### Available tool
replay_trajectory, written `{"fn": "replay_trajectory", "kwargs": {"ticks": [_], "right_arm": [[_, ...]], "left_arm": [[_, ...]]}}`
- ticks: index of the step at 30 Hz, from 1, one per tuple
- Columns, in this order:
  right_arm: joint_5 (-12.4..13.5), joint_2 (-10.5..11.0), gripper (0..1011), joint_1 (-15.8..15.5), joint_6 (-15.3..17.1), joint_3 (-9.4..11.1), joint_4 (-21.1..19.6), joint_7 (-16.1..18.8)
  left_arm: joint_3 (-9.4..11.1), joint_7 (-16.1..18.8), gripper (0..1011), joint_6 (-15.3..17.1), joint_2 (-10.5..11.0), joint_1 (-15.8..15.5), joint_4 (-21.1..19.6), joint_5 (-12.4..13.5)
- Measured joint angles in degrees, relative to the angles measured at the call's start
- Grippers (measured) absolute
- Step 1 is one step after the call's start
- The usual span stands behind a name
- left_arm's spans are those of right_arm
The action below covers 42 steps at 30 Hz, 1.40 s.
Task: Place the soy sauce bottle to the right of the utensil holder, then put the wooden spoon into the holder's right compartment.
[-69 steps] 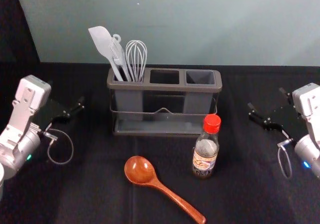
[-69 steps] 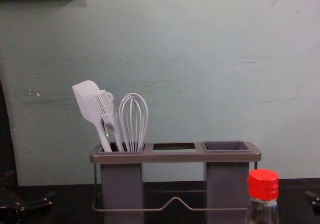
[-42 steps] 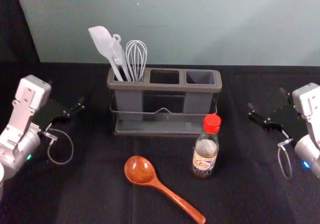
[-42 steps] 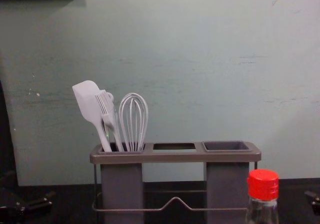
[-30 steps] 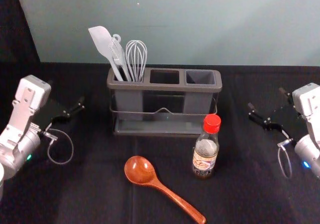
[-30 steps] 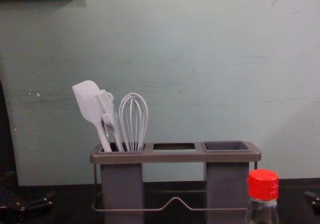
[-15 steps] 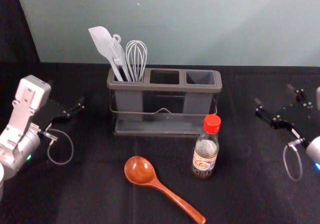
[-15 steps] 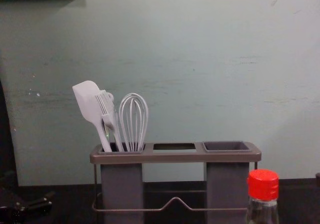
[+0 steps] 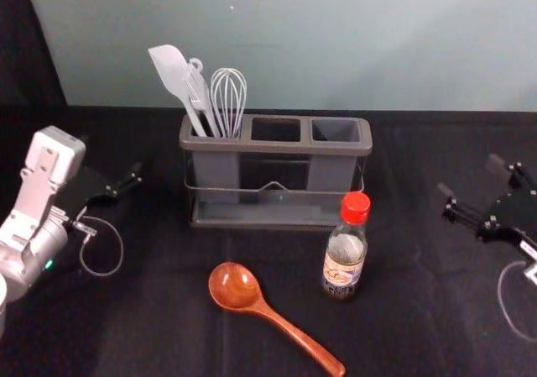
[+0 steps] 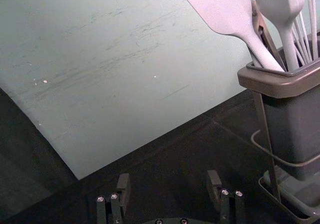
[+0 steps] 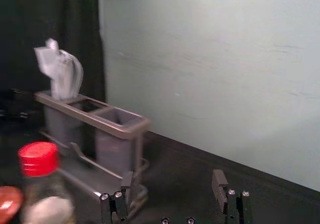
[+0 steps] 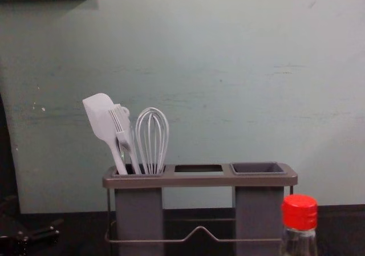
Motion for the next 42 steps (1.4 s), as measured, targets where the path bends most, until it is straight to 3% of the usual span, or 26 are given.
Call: {"fn": "replay_trajectory", "kwargs": {"ticks": [4,9,18,25,35,42], "right_arm": [[2.6,1.6,1002,-3.6,-0.9,1.9,-3.2,3.4],[4.1,2.7,1002,-6.9,-1.6,3.1,-6.1,6.5],[4.8,3.4,1002,-8.5,-1.1,2.7,-8.7,10.9],[3.2,2.9,1002,-6.9,1.6,0.0,-9.1,13.5],[2.5,-1.2,1002,-2.3,5.9,-3.0,-6.0,14.9],[-0.1,-4.3,1002,1.7,7.4,-4.7,-4.0,15.1]], "left_arm": [[0.0,0.0,1005,0.0,0.0,0.0,0.0,0.0],[0.0,0.0,1005,0.0,0.0,0.0,0.0,0.0],[0.0,0.0,1005,0.0,0.0,0.0,0.0,0.0],[0.0,0.0,1005,0.0,0.0,0.0,0.0,0.0],[0.0,0.0,1005,0.0,0.0,0.0,0.0,0.0],[0.0,0.0,1005,0.0,0.0,0.0,0.0,0.0]]}}
